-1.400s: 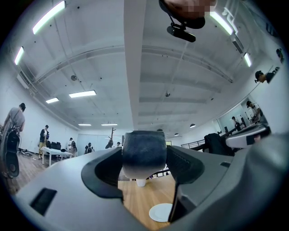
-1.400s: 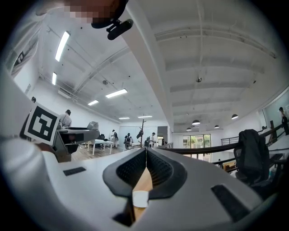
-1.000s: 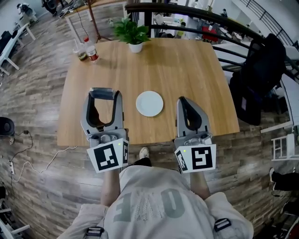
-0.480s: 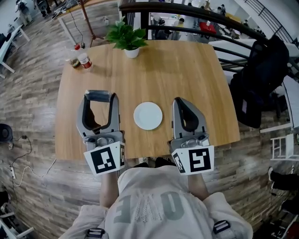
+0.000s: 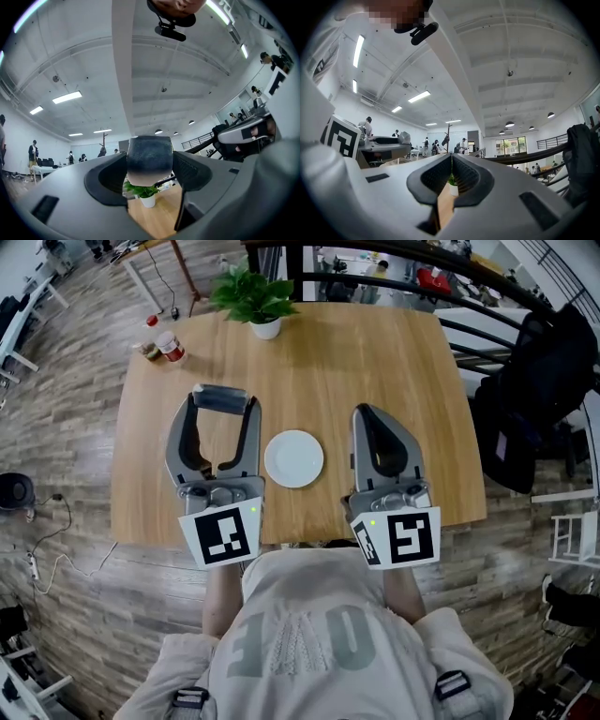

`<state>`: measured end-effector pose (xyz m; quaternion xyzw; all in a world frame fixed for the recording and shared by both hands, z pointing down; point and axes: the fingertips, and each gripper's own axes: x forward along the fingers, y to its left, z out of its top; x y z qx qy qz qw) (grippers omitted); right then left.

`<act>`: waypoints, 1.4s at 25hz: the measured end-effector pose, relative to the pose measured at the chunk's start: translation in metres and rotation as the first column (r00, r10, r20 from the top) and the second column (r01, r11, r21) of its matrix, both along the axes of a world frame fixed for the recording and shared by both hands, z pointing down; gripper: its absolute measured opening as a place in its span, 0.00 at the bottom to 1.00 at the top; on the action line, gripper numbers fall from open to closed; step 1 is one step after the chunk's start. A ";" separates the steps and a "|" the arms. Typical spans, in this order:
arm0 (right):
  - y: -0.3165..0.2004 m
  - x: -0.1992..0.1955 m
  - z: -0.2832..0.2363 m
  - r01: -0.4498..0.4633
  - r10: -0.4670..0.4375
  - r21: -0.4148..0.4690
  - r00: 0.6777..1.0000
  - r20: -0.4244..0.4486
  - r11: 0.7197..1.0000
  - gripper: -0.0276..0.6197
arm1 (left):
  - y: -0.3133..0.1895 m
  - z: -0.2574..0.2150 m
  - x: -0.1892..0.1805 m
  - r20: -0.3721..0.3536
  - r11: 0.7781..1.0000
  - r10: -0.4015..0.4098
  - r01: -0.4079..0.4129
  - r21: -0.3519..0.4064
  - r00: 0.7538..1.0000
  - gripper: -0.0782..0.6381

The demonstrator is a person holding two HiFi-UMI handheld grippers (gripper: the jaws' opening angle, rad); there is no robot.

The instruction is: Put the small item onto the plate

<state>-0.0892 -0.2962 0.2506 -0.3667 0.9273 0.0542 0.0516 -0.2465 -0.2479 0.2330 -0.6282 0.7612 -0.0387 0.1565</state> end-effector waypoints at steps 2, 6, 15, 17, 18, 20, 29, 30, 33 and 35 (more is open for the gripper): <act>-0.002 0.004 0.002 -0.003 0.003 -0.002 1.000 -0.004 1.000 0.07 | -0.010 0.014 0.002 -0.028 0.998 0.008 -0.009 -0.056 1.000 0.54; -0.006 0.013 0.008 -0.023 0.023 -0.027 1.000 -0.004 0.999 0.07 | -0.024 0.041 0.011 -0.057 0.989 0.029 -0.037 -0.140 0.998 0.54; -0.005 0.030 0.027 -0.090 0.087 -0.075 0.995 -0.038 0.993 0.07 | -0.059 0.143 0.028 -0.160 0.908 0.073 -0.132 -0.398 0.984 0.54; -0.005 0.038 0.030 -0.121 0.117 -0.085 0.992 -0.050 0.989 0.07 | -0.063 0.170 0.032 -0.191 0.872 0.076 -0.159 -0.463 0.979 0.54; -0.006 0.043 0.032 -0.137 0.132 -0.091 0.990 -0.056 0.986 0.07 | -0.064 0.184 0.034 -0.203 0.851 0.079 -0.172 -0.495 0.976 0.54; -0.005 0.050 0.036 -0.165 0.159 -0.101 0.985 -0.066 0.981 0.07 | -0.066 0.210 0.039 -0.231 0.808 0.084 -0.202 -0.554 0.969 0.54; 0.005 0.080 0.049 -0.255 0.243 -0.128 0.964 -0.108 0.958 0.07 | -0.061 0.297 0.055 -0.322 0.628 0.046 -0.278 -0.727 0.946 0.54; 0.006 0.084 0.050 -0.266 0.252 -0.129 0.961 -0.111 0.955 0.07 | -0.061 0.304 0.056 -0.320 0.613 0.043 -0.278 -0.740 0.947 0.54; 0.008 0.096 0.051 -0.300 0.286 -0.133 0.951 -0.119 0.944 0.07 | -0.059 0.323 0.058 -0.326 0.560 0.028 -0.285 -0.778 0.945 0.54; 0.010 0.104 0.053 -0.325 0.309 -0.137 0.943 -0.122 0.936 0.07 | -0.057 0.336 0.058 -0.325 0.519 0.014 -0.285 -0.806 0.946 0.54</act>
